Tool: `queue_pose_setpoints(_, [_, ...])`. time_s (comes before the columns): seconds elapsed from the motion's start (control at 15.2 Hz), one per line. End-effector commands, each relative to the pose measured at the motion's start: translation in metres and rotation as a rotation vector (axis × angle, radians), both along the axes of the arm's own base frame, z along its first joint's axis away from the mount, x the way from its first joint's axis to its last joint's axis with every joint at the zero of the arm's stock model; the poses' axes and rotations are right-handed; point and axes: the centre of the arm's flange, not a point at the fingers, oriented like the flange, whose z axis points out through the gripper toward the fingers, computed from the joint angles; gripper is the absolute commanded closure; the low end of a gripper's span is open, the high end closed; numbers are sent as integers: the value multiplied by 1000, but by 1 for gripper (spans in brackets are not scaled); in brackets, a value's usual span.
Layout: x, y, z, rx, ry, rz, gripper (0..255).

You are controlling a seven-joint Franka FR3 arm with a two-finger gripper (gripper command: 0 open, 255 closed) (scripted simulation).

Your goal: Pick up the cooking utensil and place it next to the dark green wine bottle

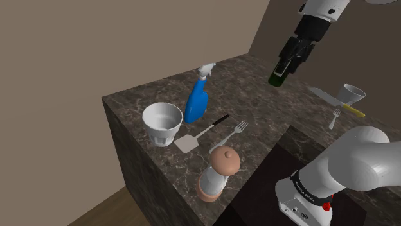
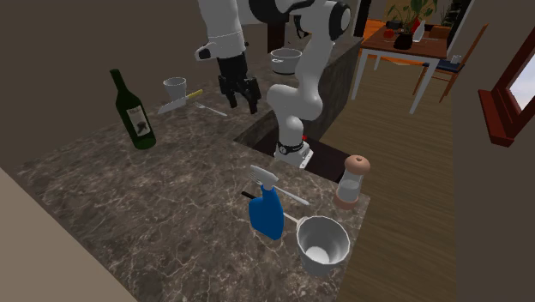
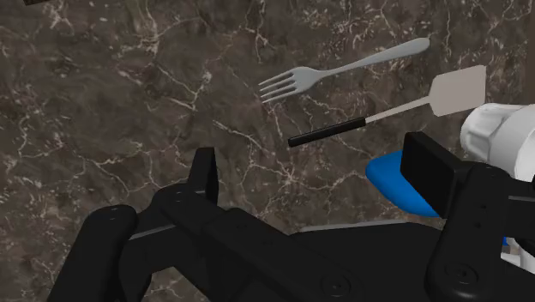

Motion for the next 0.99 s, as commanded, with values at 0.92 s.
queue_pose_setpoints(0.92, [-5,159,-113,-131,2,-819,0])
